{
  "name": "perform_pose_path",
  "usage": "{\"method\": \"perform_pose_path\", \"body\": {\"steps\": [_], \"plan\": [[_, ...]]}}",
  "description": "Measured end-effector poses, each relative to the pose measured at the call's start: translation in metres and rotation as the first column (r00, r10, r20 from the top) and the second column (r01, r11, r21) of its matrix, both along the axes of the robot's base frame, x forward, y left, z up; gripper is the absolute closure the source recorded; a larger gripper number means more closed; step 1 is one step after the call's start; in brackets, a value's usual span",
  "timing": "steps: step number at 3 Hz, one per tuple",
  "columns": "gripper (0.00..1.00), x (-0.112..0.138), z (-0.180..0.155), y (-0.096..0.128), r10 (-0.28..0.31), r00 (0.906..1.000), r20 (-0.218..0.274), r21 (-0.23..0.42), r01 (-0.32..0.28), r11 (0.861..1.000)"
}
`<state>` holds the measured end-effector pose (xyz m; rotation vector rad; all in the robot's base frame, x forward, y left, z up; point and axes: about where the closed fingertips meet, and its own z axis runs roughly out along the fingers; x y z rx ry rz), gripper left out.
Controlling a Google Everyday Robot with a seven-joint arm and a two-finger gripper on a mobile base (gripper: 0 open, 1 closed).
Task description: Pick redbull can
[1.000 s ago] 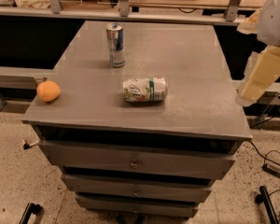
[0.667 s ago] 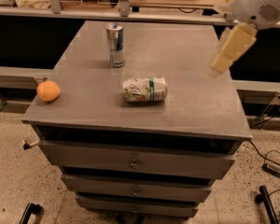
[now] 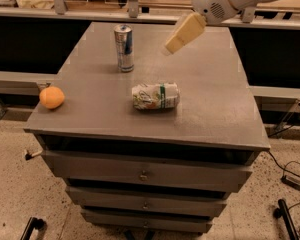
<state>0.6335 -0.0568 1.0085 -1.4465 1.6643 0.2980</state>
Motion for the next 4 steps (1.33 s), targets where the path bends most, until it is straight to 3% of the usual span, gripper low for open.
{"method": "perform_pose_path", "body": {"steps": [1,2,4], "plan": [[0.00,0.036,-0.018,0.045,0.007,0.9997,-0.025,0.143,-0.004,0.990],[0.00,0.079,-0.047,0.070,0.005,0.9964,-0.085,0.268,0.018,0.963],[0.00,0.112,-0.080,0.082,0.004,0.9883,-0.152,0.365,0.053,0.929]]}}
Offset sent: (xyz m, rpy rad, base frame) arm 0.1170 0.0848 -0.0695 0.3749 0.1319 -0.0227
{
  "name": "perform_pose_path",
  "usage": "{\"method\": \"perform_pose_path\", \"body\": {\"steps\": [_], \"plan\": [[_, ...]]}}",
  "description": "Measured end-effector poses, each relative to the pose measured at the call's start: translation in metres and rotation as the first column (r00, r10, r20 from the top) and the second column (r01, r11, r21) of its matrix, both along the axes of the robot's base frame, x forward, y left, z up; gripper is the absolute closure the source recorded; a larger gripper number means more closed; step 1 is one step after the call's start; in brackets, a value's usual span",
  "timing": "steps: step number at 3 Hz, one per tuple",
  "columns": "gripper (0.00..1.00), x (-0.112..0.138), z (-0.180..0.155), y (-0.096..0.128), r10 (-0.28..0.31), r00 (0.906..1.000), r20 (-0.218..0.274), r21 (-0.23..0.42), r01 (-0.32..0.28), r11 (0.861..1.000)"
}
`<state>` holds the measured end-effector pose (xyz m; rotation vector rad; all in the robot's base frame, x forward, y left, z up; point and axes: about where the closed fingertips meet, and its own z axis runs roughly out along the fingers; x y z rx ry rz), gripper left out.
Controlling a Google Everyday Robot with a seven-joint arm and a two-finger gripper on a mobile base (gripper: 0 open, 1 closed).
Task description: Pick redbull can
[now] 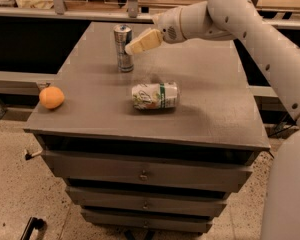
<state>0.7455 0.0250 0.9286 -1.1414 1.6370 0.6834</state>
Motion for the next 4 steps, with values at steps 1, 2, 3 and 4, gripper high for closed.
{"method": "perform_pose_path", "body": {"steps": [1,2,3,4], "plan": [[0.00,-0.001,-0.006,0.023,0.053,0.9985,-0.014,0.034,-0.053,0.998],[0.00,-0.006,-0.010,0.049,0.118,0.9928,-0.024,0.057,-0.116,0.992],[0.18,-0.017,-0.005,0.071,0.186,0.9824,-0.014,0.092,-0.184,0.979],[0.49,-0.027,0.000,0.078,0.222,0.9750,-0.001,0.113,-0.221,0.969]]}}
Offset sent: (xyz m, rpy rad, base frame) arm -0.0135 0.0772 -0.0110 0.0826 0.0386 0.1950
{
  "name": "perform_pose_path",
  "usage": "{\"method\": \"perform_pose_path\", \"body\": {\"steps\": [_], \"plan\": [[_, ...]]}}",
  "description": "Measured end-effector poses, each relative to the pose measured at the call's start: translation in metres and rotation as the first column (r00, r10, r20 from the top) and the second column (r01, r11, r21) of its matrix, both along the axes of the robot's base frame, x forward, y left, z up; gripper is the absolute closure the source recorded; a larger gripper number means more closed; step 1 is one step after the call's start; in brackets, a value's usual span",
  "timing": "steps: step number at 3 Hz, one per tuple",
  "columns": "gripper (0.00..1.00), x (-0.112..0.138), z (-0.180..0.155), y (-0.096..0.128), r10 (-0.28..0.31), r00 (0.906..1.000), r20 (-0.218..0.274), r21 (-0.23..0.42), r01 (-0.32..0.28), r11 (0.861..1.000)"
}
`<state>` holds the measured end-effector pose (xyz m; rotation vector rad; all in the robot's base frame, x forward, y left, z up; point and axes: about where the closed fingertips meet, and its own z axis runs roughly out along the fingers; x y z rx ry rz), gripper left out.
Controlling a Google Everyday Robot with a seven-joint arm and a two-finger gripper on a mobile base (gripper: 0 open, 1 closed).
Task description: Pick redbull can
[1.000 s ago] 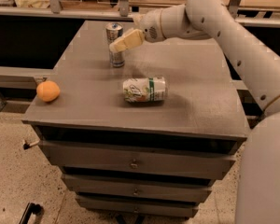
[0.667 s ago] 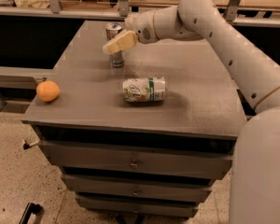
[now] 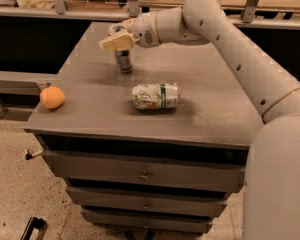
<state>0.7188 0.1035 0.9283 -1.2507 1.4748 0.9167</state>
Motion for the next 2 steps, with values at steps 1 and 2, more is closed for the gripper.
{"method": "perform_pose_path", "body": {"steps": [1,2], "plan": [[0.71,-0.005,0.001,-0.006,-0.001,1.0000,0.005,0.004,0.001,1.000],[0.95,-0.011,0.024,-0.026,-0.012,0.9999,-0.002,-0.011,0.012,1.000]]}}
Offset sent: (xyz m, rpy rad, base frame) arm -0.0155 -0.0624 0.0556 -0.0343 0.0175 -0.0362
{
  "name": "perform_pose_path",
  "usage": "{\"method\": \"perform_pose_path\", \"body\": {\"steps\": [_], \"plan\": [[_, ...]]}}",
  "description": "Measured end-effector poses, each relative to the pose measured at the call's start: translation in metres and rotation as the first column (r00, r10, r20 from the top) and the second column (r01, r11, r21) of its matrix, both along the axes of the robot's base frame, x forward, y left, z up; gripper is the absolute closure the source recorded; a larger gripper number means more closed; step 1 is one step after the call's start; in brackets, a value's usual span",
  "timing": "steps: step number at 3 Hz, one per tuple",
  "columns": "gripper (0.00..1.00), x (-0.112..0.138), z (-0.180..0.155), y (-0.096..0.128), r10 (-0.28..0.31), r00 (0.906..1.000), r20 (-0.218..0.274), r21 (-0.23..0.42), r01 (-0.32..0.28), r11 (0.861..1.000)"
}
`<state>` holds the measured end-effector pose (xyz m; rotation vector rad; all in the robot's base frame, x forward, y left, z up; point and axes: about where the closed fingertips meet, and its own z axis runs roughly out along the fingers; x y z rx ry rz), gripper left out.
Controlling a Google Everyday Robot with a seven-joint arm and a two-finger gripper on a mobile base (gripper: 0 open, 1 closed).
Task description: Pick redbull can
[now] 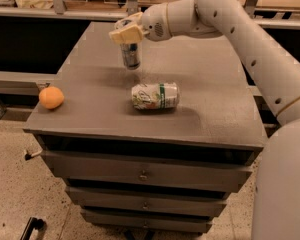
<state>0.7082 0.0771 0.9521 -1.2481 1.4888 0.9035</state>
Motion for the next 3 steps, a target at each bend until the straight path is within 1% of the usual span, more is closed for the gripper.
{"method": "perform_pose_path", "body": {"steps": [1,2,3], "plan": [[1.00,-0.020,0.064,-0.054,-0.044,0.9986,0.029,-0.062,0.046,0.997],[1.00,-0.036,0.102,-0.104,-0.103,0.9946,0.014,-0.110,0.103,0.989],[1.00,-0.037,0.104,-0.107,-0.101,0.9948,0.011,-0.116,0.102,0.988]]}}
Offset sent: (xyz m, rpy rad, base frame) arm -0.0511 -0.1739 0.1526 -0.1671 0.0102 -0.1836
